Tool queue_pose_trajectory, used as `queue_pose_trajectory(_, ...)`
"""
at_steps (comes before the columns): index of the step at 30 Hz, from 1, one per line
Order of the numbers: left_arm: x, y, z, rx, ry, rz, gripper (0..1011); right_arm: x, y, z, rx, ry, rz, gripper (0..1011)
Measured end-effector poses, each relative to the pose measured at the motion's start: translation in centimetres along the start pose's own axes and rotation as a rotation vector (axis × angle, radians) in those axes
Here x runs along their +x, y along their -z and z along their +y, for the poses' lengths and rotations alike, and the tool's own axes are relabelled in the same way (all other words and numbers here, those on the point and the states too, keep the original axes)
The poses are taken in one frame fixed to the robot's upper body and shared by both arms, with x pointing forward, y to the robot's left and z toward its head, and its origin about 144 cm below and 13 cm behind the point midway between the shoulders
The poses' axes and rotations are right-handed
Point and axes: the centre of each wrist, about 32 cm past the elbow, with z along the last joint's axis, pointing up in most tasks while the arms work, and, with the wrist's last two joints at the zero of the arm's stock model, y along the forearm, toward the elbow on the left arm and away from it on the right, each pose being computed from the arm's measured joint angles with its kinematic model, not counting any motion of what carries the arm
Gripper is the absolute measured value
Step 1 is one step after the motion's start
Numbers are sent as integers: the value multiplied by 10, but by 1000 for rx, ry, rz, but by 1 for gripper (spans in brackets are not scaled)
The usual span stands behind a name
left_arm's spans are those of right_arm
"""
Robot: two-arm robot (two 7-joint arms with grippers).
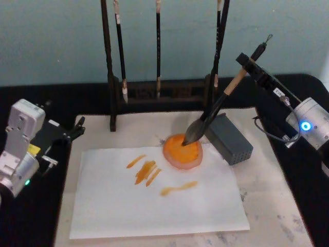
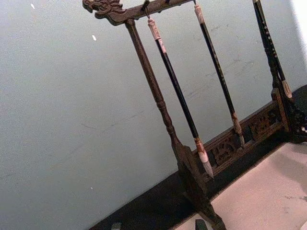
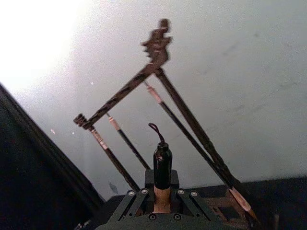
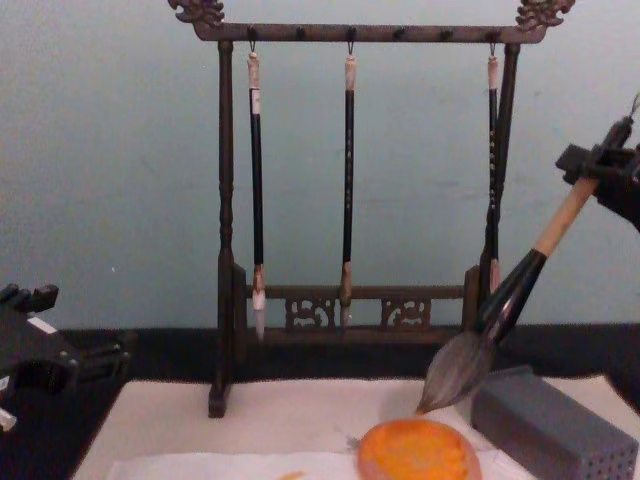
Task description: Pick up the brush from the inkstone, write on the paper, then place the brush back to its original position.
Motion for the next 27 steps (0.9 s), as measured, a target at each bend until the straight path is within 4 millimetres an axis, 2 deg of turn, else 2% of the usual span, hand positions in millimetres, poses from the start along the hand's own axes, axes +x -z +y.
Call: queue_pose_trajectory(27,0,0,0,0,0,0,1001,28,42,-8,66,173,301,177)
